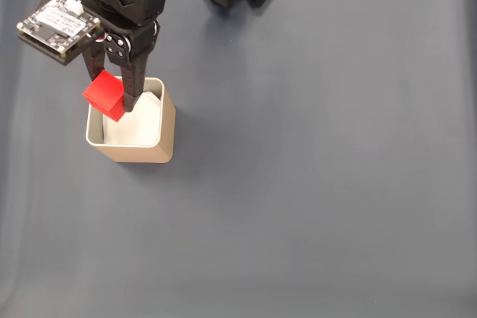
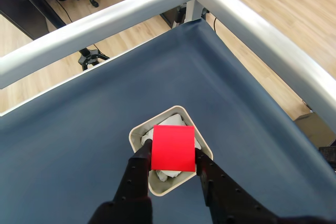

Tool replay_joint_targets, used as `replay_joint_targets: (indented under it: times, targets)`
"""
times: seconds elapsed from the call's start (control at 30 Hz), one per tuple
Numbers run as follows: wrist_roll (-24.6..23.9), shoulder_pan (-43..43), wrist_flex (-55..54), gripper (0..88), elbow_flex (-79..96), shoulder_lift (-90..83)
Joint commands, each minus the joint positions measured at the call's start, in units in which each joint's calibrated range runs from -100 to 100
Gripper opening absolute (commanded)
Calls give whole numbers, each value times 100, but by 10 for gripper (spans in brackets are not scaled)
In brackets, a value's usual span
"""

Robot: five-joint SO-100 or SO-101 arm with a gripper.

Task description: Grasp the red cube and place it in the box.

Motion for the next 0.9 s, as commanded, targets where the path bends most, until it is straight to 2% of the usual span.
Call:
replay_joint_targets:
  times: [0.0,0.53,0.87]
  targets:
    - [-24,45,-113,48,-107,-2]
    - [-49,52,-294,262,84,-37]
    - [20,130,-294,487,185,-72]
